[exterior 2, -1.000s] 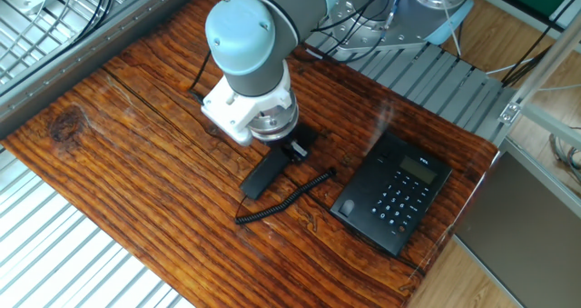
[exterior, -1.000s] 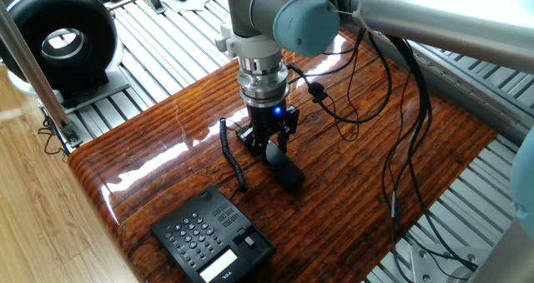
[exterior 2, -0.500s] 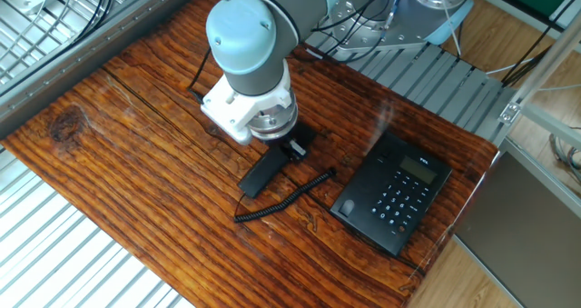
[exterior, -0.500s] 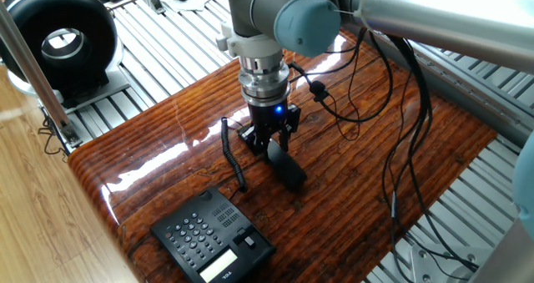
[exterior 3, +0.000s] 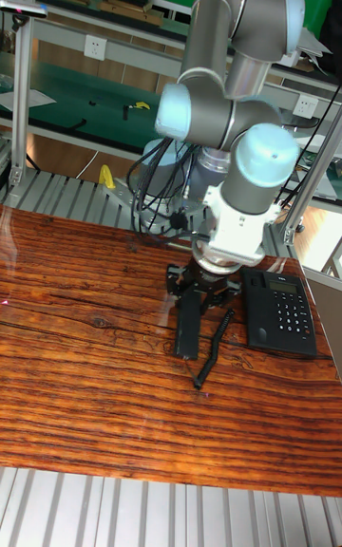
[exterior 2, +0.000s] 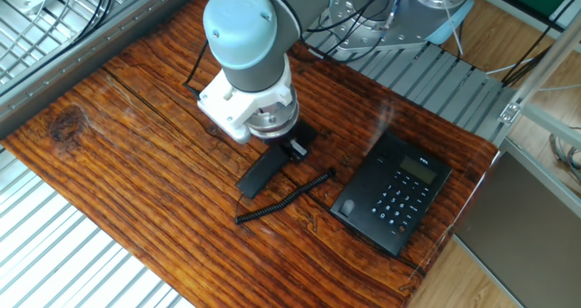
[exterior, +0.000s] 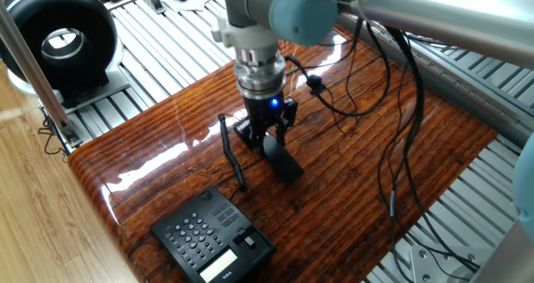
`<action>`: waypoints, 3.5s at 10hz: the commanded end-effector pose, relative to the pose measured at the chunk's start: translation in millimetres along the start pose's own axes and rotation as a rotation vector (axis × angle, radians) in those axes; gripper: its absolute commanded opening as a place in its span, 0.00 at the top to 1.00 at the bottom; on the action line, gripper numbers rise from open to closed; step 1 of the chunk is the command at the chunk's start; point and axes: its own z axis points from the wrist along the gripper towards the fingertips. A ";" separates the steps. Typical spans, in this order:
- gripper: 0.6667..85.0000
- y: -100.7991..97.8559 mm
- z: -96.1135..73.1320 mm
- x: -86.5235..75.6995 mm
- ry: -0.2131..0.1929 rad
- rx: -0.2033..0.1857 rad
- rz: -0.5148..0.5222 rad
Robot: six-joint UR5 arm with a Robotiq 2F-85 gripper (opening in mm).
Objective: Place the handset of the telephone on the corresponding phone cradle
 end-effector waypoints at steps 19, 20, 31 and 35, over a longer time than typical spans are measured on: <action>0.81 84.7 -36.7 56.5 0.134 -0.049 -0.176; 0.81 109.2 -32.0 75.6 0.131 -0.072 -0.126; 0.81 168.7 -32.1 86.7 0.040 -0.071 -0.040; 0.79 162.5 -31.6 68.9 -0.030 -0.044 -0.138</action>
